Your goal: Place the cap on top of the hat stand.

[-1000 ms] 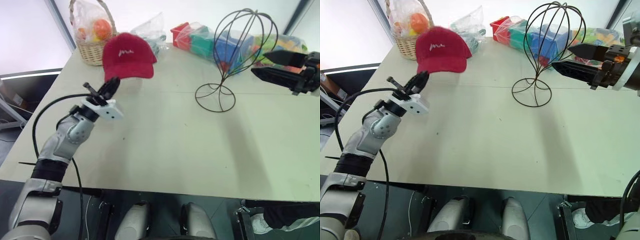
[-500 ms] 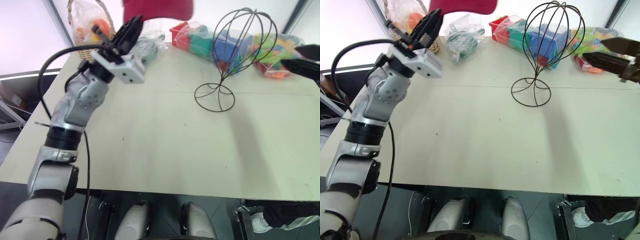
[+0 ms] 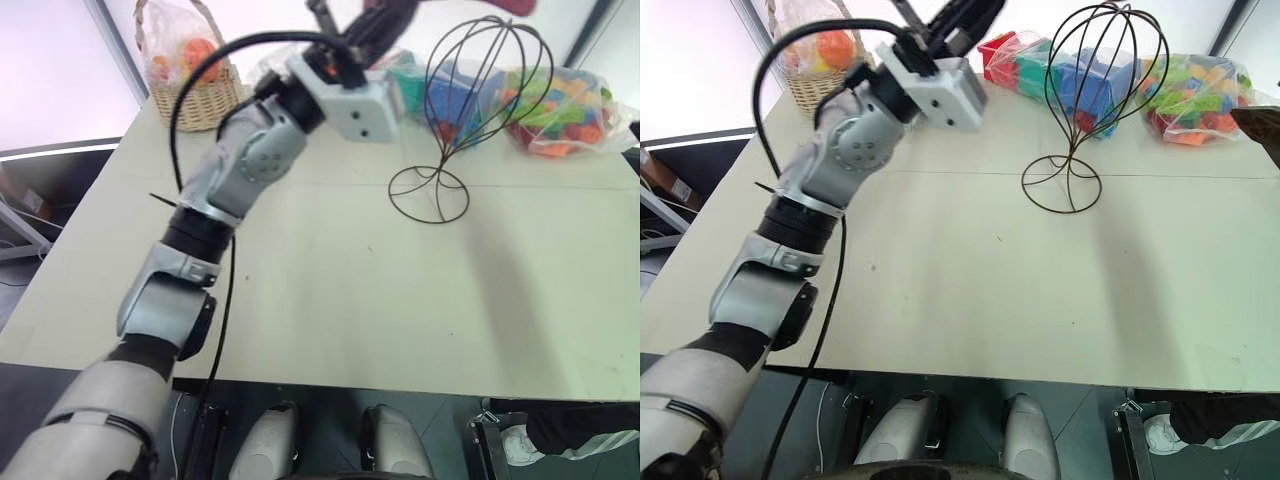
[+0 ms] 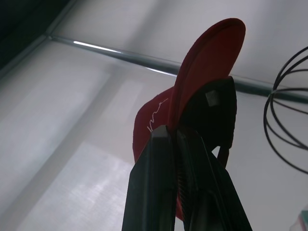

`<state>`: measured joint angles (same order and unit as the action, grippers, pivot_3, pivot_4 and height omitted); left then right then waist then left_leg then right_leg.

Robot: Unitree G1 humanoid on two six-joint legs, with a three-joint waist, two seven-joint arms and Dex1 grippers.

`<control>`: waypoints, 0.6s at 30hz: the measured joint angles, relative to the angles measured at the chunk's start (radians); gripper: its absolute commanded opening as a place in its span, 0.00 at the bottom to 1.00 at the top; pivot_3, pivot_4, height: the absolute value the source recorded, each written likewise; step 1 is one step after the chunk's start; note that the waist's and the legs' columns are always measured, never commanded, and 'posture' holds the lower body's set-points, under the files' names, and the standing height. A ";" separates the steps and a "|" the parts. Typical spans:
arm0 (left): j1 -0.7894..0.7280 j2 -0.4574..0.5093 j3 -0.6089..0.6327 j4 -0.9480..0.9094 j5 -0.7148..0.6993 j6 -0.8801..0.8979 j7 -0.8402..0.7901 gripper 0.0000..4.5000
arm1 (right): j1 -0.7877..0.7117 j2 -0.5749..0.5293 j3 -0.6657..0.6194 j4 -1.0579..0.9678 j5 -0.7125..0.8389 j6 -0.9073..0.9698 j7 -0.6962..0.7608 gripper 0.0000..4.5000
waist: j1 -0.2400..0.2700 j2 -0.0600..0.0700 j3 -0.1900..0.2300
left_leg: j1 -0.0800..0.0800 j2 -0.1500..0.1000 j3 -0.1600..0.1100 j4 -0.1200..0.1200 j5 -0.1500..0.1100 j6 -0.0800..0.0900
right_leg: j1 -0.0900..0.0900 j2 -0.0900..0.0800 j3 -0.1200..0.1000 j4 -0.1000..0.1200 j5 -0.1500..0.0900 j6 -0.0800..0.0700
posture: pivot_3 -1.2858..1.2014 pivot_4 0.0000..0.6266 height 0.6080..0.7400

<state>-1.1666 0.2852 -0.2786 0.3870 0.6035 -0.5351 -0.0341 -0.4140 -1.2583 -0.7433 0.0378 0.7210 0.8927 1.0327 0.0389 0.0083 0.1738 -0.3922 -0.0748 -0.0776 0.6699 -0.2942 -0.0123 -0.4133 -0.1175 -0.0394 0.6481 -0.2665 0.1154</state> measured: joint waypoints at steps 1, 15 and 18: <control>0.001 -0.013 -0.014 -0.009 0.015 0.006 0.003 0.01 | 0.010 0.003 -0.015 -0.008 0.001 0.008 -0.007 1.00 | 0.000 0.000 0.000 | 0.000 0.000 0.000 0.000 0.000 0.000 | 0.000 0.000 0.000 0.000 0.000 0.000 | 0.52 0.24 1.00; 0.050 -0.071 -0.139 -0.043 0.213 0.034 0.107 0.01 | -0.023 0.003 -0.011 -0.024 0.037 0.034 -0.067 1.00 | 0.000 0.000 0.000 | 0.000 0.000 0.000 0.000 0.000 0.000 | 0.000 0.000 0.001 0.000 0.000 0.000 | 0.52 0.24 1.00; 0.070 -0.068 -0.145 -0.043 0.239 0.051 0.110 0.01 | -0.023 0.003 -0.008 -0.023 0.038 0.037 -0.076 1.00 | 0.000 0.000 0.000 | 0.000 0.000 0.000 0.000 0.000 0.000 | 0.000 0.000 0.001 0.000 0.000 0.000 | 0.52 0.24 1.00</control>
<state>-1.0970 0.2172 -0.4238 0.3436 0.8429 -0.4842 0.0763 -0.4370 -1.2555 -0.7509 0.0149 0.7590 0.9293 0.9565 0.0394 0.0084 0.1738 -0.3920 -0.0747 -0.0771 0.6698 -0.2940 -0.0120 -0.4133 -0.1174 -0.0386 0.6484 -0.2665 0.1154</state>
